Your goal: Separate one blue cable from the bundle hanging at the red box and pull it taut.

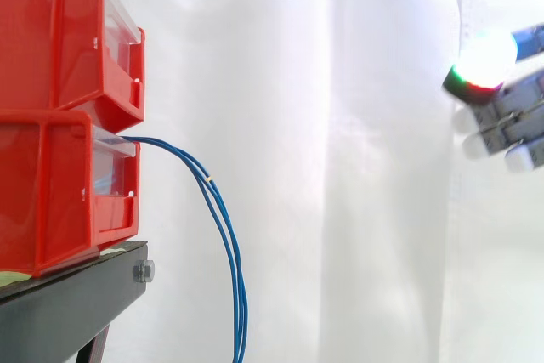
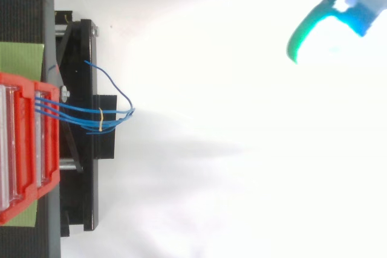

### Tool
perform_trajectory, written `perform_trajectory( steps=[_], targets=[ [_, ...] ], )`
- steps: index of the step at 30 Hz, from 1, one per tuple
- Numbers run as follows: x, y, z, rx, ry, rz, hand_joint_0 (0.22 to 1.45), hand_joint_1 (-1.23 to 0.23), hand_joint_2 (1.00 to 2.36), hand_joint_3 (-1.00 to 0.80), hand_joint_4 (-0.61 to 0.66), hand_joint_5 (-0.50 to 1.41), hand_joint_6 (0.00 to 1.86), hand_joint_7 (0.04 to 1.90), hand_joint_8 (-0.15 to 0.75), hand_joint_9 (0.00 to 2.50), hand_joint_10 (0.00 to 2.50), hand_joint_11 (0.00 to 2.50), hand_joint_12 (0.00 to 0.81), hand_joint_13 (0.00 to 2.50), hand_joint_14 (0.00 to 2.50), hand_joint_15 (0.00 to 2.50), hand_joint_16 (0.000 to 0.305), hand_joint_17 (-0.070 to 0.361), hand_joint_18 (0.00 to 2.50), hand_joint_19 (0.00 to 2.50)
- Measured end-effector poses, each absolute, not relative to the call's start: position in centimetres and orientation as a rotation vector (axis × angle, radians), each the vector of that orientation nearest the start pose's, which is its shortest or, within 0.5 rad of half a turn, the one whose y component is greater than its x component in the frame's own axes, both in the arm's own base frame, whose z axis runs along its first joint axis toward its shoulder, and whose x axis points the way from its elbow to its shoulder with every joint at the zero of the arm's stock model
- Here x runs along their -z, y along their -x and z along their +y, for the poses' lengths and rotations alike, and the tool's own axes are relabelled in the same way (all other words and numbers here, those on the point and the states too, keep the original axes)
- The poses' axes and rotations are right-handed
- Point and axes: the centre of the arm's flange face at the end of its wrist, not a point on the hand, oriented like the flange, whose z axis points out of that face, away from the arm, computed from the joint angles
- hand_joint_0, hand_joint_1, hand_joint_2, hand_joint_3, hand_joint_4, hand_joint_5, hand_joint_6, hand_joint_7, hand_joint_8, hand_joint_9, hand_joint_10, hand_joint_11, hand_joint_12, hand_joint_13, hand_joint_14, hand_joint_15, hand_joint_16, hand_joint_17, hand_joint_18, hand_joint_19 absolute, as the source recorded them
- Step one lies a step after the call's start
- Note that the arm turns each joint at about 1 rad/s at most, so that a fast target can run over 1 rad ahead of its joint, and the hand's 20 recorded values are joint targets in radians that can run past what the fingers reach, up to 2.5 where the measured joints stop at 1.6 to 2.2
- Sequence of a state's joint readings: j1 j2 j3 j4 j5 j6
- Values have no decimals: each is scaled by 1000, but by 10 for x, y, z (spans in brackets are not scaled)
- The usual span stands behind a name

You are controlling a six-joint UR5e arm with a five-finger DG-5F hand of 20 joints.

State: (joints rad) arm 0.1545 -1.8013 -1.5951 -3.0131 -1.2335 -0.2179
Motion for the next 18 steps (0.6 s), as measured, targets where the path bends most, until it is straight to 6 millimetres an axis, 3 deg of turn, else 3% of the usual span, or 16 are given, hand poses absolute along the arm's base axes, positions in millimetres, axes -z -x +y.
perform_trajectory(
  steps=[5,18],
  targets=[
    [-332,-598,-75,-820,-1207,1269,556,-578,1000,-500,128,-258,502,739,195,136,0,0,289,48,0,0,40,89,91,241],
    [-281,-636,-71,-798,-1200,1190,555,-577,1000,-500,129,-257,502,743,197,140,0,0,291,47,0,3,40,89,88,237]
  ],
)
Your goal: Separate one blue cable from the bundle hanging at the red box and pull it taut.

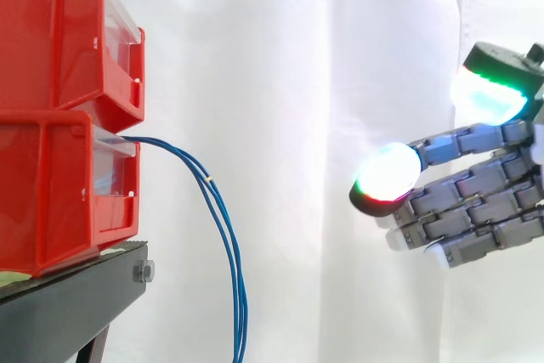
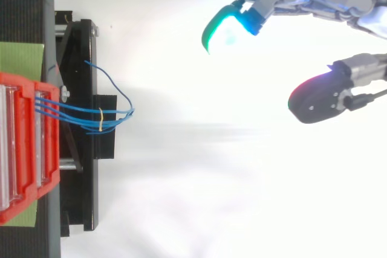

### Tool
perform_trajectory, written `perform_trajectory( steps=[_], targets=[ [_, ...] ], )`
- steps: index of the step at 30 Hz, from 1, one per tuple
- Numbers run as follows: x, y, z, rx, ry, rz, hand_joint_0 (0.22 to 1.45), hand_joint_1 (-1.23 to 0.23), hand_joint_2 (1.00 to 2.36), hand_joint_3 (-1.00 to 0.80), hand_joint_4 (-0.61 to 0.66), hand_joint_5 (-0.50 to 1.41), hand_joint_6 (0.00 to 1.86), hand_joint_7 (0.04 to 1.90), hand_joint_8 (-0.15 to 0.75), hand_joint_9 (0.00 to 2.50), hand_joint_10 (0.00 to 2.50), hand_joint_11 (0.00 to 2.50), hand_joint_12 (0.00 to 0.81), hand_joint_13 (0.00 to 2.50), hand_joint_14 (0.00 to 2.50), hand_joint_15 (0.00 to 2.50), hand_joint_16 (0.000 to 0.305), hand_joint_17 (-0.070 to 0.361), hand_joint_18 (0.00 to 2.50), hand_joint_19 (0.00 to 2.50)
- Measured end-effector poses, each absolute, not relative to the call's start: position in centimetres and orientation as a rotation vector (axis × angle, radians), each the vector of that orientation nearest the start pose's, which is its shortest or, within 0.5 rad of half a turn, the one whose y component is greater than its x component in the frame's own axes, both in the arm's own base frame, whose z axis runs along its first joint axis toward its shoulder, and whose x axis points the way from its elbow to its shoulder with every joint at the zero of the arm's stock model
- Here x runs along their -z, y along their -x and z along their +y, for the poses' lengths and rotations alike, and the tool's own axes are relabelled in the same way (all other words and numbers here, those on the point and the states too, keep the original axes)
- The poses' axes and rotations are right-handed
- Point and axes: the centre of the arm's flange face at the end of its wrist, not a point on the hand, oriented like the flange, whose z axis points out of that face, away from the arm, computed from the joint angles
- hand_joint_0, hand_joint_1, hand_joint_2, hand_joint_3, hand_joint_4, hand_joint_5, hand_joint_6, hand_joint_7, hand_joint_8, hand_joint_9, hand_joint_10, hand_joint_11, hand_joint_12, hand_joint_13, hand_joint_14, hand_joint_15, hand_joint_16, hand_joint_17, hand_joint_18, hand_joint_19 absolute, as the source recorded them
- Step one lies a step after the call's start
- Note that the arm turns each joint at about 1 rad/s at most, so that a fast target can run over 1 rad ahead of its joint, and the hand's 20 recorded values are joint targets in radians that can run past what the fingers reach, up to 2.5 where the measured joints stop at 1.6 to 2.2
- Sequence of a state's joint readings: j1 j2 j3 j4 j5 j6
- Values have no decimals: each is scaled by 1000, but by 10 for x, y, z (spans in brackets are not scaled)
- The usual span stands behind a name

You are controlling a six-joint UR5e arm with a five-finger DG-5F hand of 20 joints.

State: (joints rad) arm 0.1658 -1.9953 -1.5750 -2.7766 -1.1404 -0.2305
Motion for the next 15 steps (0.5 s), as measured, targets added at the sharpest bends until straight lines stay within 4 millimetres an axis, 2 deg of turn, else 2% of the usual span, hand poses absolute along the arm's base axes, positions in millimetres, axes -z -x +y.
perform_trajectory(
  steps=[5,15],
  targets=[
    [-266,-647,-67,-786,-1196,1163,554,-575,1000,-500,131,-257,502,744,197,138,0,0,290,48,0,0,40,89,89,245],
    [-237,-697,-59,-796,-1196,1139,554,-573,1000,-500,132,-257,502,742,197,140,0,0,291,48,0,0,40,89,88,245]
  ],
)
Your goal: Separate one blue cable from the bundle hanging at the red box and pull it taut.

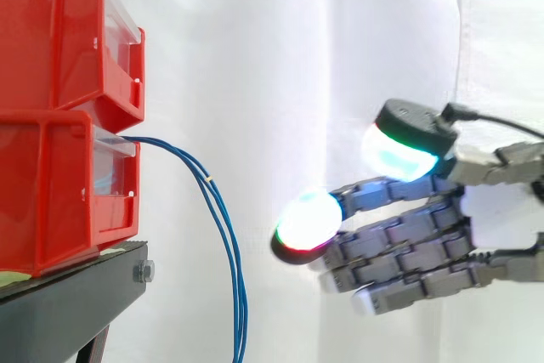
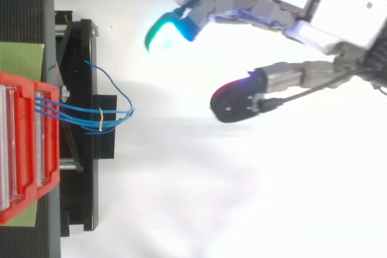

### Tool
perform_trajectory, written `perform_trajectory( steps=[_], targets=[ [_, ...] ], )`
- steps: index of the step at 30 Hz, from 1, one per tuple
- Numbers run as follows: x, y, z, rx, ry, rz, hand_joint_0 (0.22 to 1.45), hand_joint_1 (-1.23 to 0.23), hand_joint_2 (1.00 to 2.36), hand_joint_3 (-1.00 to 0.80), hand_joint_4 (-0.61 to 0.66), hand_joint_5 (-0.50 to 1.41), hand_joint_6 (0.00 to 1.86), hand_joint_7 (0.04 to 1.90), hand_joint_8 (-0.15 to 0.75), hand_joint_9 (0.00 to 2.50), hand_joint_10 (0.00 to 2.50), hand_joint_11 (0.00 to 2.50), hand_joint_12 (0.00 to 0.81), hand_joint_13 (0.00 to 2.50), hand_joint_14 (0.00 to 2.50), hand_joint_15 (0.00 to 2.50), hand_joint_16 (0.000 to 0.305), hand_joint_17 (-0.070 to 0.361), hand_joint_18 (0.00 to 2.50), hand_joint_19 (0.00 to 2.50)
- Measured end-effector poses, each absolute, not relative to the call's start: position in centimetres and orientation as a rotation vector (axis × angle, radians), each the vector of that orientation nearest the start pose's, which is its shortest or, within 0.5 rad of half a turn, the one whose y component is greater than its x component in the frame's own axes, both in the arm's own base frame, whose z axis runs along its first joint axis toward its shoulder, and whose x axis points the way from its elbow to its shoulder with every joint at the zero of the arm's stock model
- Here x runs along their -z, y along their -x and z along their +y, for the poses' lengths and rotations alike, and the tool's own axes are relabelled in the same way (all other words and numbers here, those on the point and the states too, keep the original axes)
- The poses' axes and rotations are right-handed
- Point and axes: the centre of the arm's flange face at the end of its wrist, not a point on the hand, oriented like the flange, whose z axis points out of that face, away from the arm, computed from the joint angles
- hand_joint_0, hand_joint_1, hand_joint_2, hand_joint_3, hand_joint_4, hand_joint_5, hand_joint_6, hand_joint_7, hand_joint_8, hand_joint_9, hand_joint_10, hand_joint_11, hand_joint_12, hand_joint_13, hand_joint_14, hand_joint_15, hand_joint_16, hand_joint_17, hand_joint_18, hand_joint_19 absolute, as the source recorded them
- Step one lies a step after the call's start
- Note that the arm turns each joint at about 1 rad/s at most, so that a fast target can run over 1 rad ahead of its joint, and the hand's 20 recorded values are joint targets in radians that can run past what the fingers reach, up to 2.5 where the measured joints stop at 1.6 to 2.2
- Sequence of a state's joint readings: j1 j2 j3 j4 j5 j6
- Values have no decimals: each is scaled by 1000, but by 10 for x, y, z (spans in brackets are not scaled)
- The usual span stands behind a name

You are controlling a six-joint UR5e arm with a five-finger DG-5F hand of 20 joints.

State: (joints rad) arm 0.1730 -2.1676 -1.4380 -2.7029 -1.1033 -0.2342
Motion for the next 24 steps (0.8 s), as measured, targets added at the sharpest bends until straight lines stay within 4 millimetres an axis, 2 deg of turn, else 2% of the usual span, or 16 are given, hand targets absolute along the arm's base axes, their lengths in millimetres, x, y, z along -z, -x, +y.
perform_trajectory(
  steps=[5,14,20,24],
  targets=[
    [-222,-717,-55,-811,-1198,1137,553,-573,1000,-500,133,-256,502,740,197,140,0,0,291,48,0,0,40,89,88,240],
    [-222,-725,-51,-817,-1159,1121,552,-571,1000,-500,133,-256,502,739,198,138,0,0,292,50,0,4,40,90,86,253],
    [-211,-734,-52,-824,-1158,1110,550,-571,1000,-500,135,-256,502,742,198,139,0,0,291,49,0,2,40,90,87,253],
    [-214,-740,-52,-836,-1166,1106,549,-568,1000,-500,141,-253,502,745,198,139,0,0,292,48,1,9,40,90,87,253]
  ],
)
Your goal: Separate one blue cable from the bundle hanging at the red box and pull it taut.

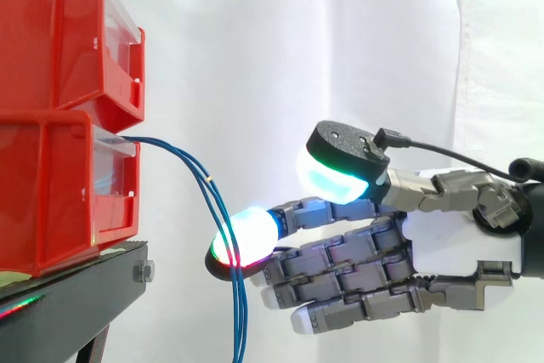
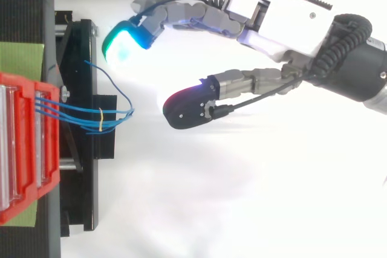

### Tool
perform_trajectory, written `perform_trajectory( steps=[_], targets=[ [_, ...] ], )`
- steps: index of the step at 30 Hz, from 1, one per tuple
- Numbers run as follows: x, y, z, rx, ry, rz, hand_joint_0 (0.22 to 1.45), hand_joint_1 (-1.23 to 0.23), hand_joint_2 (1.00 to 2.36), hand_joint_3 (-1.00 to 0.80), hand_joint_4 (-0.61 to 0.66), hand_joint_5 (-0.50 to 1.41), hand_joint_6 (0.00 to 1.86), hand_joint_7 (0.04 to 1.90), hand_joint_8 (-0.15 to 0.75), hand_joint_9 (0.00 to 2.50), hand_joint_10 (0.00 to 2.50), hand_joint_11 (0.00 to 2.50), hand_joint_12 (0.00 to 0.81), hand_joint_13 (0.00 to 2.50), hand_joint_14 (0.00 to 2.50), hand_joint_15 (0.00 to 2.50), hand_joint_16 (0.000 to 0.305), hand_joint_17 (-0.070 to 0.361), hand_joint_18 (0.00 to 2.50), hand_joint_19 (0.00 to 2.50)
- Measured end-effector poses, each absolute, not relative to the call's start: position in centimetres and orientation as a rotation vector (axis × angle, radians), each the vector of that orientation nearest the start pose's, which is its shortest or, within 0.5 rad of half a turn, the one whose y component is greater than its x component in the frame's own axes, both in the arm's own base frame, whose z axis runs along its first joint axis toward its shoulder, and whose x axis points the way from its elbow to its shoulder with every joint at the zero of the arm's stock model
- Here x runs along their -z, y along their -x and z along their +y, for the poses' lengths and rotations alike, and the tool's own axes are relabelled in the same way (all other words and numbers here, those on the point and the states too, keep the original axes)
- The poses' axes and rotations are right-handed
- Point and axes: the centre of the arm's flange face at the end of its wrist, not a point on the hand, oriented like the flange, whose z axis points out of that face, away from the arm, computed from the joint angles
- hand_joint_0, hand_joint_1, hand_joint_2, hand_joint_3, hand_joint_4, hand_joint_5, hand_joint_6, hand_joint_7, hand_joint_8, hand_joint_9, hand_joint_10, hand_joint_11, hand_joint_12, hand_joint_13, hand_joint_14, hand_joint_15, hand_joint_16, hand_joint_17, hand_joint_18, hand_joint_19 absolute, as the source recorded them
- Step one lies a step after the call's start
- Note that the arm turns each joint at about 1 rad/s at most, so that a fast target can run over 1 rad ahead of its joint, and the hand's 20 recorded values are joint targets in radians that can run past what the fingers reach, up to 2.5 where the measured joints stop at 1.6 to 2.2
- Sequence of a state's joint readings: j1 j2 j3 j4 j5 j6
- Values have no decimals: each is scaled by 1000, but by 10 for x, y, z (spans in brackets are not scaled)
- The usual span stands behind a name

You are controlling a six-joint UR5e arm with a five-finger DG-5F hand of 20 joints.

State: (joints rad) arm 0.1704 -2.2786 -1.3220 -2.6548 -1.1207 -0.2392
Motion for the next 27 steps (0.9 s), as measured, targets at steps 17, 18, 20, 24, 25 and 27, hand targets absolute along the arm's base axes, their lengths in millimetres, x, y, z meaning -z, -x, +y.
perform_trajectory(
  steps=[17,18,20,24,25,27],
  targets=[
    [-195,-755,-34,-879,-1176,1135,535,-549,1000,-500,156,-247,502,747,203,144,1,0,297,52,0,9,41,92,86,266],
    [-196,-756,-34,-883,-1176,1136,533,-549,1000,-500,159,-245,502,745,204,146,0,0,298,55,0,12,41,92,87,265],
    [-198,-758,-31,-893,-1173,1137,532,-545,1000,-500,163,-243,502,749,205,150,0,0,298,57,0,10,41,92,87,265],
    [-205,-762,-25,-908,-1162,1135,531,-538,1000,-500,184,-234,502,757,211,169,0,0,300,70,0,17,41,93,100,272],
    [-207,-763,-24,-911,-1159,1134,531,-552,1000,-500,189,-230,502,746,215,189,0,0,302,91,0,0,42,94,131,255],
    [-210,-765,-20,-918,-1155,1132,532,-552,1000,-500,202,-221,502,757,218,206,0,0,302,105,0,8,42,94,146,253]
  ],
)
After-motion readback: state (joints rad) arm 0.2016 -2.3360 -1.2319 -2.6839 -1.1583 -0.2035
